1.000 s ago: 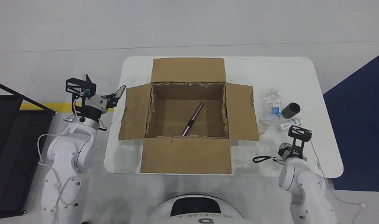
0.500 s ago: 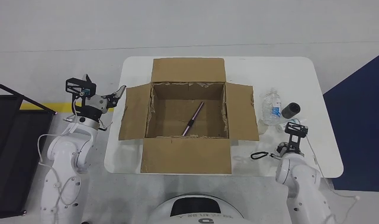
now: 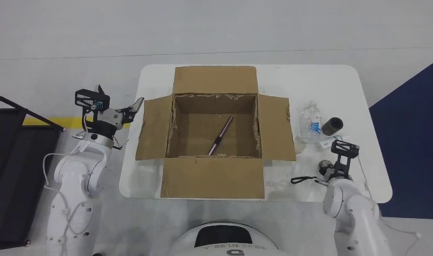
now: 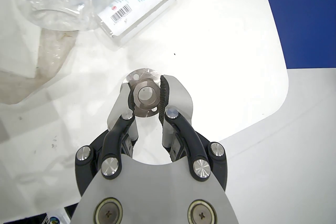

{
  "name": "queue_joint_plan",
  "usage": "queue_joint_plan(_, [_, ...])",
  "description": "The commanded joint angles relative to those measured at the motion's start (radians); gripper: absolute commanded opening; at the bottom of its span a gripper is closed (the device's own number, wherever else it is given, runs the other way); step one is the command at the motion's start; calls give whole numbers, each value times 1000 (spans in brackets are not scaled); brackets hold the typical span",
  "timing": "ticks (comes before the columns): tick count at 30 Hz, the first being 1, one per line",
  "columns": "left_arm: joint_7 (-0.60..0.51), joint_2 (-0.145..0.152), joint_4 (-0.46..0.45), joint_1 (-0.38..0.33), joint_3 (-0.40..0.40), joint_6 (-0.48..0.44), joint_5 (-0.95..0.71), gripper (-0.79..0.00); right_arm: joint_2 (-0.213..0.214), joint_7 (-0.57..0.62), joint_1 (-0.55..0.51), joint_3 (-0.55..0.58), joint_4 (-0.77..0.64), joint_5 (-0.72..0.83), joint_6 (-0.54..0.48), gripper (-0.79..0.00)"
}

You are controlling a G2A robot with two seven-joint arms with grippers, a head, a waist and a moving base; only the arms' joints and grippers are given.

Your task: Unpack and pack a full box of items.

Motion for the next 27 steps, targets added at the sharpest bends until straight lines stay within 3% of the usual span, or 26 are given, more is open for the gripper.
queue_joint_plan(1, [0, 0, 0, 0, 0, 0, 0, 0, -1, -34, -23, 43, -20, 126, -59, -785])
queue_joint_plan(5, [0, 0, 0, 0, 0, 0, 0, 0, -1, -93, -57, 151, -24, 386, -200, -785])
queue_joint_plan(9, [0, 0, 0, 0, 0, 0, 0, 0, 2, -108, -80, 261, 10, 698, -416, -785])
queue_joint_plan(13, [0, 0, 0, 0, 0, 0, 0, 0, 21, 54, -22, 366, 139, 1030, -614, -785])
queue_joint_plan(19, [0, 0, 0, 0, 0, 0, 0, 0, 46, 204, 45, 439, 246, 1244, -668, -785])
queue_joint_plan(27, [0, 0, 0, 0, 0, 0, 0, 0, 50, 231, 51, 448, 256, 1257, -675, -785])
